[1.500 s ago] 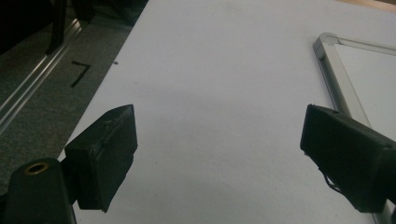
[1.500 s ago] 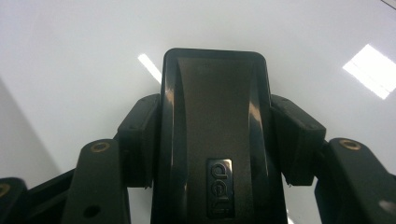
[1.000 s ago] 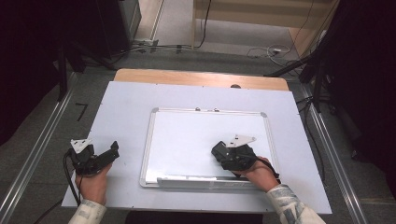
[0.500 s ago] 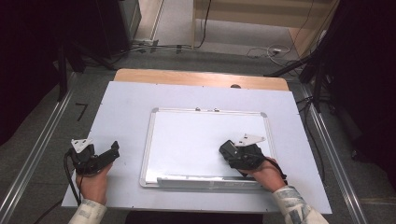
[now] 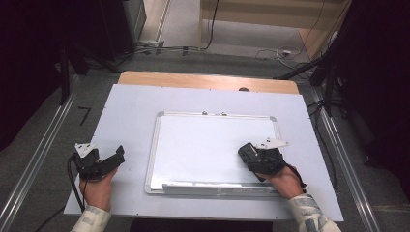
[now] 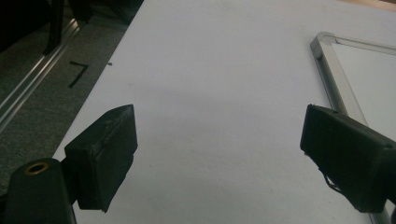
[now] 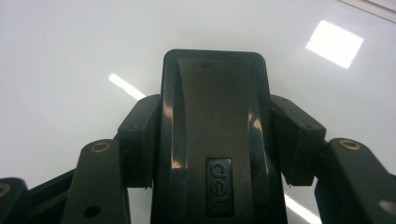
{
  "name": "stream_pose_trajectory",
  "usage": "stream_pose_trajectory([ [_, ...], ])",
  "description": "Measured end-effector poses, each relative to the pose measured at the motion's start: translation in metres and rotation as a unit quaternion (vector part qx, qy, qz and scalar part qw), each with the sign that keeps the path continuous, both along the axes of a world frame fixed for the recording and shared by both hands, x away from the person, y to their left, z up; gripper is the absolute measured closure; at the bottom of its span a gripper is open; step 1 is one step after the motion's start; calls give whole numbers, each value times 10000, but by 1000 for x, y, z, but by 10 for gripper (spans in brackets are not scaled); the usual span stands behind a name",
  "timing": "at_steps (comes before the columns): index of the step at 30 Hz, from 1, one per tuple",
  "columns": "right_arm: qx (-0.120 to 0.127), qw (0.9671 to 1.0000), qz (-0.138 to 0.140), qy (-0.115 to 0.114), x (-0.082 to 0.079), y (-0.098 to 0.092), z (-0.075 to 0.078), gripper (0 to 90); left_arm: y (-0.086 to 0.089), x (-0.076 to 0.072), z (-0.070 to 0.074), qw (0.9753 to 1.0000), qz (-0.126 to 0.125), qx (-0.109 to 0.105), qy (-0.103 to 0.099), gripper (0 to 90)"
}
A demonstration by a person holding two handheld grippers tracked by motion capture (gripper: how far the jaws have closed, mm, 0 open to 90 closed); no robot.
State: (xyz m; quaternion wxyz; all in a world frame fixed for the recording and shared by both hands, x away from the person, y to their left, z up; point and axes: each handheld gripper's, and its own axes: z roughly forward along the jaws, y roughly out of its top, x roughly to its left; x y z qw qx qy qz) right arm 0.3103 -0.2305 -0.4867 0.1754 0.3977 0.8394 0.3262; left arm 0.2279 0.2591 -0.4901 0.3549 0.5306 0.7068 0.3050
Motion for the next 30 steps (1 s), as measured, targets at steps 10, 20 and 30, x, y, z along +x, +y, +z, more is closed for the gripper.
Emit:
stream_pose_trajectory([
  [10,148,9996,-237,-79,3,-7,8,388,1,-1,0,10000,9,-5,-1,110],
  [20,216,9963,-777,-295,21,-21,20,387,1,-1,0,10000,8,0,8,110],
  [30,85,9894,-1405,-352,47,-25,18,387,1,-1,0,10000,15,-19,5,110],
])
